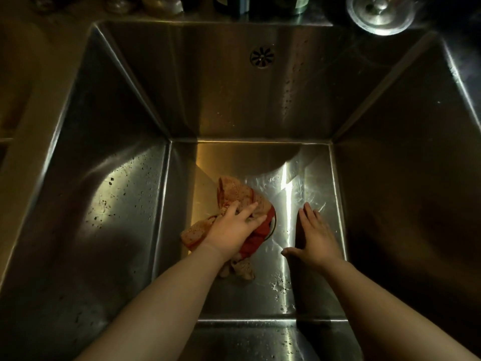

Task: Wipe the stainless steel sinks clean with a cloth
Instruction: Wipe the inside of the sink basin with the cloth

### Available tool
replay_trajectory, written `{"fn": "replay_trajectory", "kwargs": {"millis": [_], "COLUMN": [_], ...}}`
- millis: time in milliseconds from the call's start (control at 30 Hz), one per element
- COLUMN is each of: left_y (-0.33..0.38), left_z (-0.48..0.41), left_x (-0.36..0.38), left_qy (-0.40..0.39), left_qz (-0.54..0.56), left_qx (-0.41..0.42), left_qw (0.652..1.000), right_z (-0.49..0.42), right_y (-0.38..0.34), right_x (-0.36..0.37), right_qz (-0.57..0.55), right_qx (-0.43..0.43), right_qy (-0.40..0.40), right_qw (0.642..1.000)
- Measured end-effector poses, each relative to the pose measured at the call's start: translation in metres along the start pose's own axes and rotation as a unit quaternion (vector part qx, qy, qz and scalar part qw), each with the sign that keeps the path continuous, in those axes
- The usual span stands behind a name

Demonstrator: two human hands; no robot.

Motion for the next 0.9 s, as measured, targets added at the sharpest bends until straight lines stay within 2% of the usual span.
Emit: {"fn": "replay_trajectory", "kwargs": {"millis": [300,433,567,700,833,900], "left_y": [0.031,0.036,0.014,-0.024,-0.06,-0.072], "left_z": [-0.044,-0.056,-0.043,-0.019,0.008,0.014], "left_x": [-0.059,-0.054,-0.039,-0.027,-0.014,-0.01], "left_qy": [0.107,0.084,0.085,0.089,0.082,0.067], "left_qz": [0.014,0.008,-0.005,0.021,0.005,0.005], "left_qx": [0.023,0.045,0.03,-0.03,-0.09,-0.111], "left_qw": [0.994,0.995,0.996,0.995,0.993,0.992], "right_z": [0.004,0.003,-0.002,-0.012,-0.031,-0.038], "right_y": [0.027,0.028,0.003,-0.044,-0.082,-0.092], "right_x": [-0.021,-0.03,-0.029,-0.033,-0.023,-0.01], "right_qz": [-0.097,-0.177,-0.234,-0.183,0.015,0.049], "right_qx": [0.02,0.05,0.031,-0.022,-0.045,-0.054], "right_qy": [0.082,0.144,0.167,0.177,0.156,0.131], "right_qw": [0.992,0.972,0.957,0.967,0.987,0.989]}}
Point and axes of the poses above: each hand's wrist, its own z-axis away from the middle knuckle, its own x-axis out of the palm, y = z × x, the point moved 9 cm from there along -z, towards the middle knuckle, and after that the axes turned 8 degrees about -z, right-handed, at the moved point
